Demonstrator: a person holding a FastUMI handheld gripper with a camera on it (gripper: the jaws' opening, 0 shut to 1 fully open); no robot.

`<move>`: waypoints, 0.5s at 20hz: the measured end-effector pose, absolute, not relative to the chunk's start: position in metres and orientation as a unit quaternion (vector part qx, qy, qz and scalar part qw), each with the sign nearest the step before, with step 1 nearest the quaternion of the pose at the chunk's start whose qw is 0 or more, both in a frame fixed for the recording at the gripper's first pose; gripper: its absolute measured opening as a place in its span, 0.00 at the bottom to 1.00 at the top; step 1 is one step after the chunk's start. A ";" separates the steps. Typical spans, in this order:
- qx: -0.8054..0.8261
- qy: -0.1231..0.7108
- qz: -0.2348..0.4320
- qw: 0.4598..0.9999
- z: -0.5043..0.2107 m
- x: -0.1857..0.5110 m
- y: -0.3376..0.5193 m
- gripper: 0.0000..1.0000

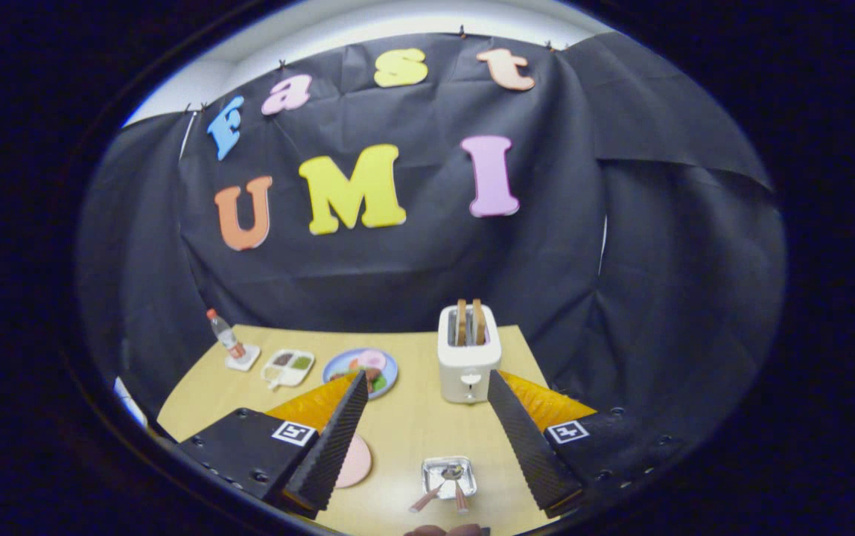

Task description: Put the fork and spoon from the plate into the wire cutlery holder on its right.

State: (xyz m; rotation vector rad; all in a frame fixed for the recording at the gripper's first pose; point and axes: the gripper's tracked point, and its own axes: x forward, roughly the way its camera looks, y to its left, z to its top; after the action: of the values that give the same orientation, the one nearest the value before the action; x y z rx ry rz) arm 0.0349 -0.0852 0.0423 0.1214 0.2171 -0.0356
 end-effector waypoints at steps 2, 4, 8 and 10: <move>0.063 0.039 -0.038 0.997 0.064 0.027 -0.089 0.96; 0.051 0.005 -0.058 0.997 0.070 0.022 -0.093 0.96; 0.041 -0.006 -0.078 0.996 0.072 0.016 -0.089 0.96; 0.039 -0.040 -0.090 0.994 0.092 0.004 -0.089 0.97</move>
State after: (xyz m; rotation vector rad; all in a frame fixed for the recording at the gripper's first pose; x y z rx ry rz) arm 0.0039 -0.0891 0.0918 0.0790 -0.0793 -0.1799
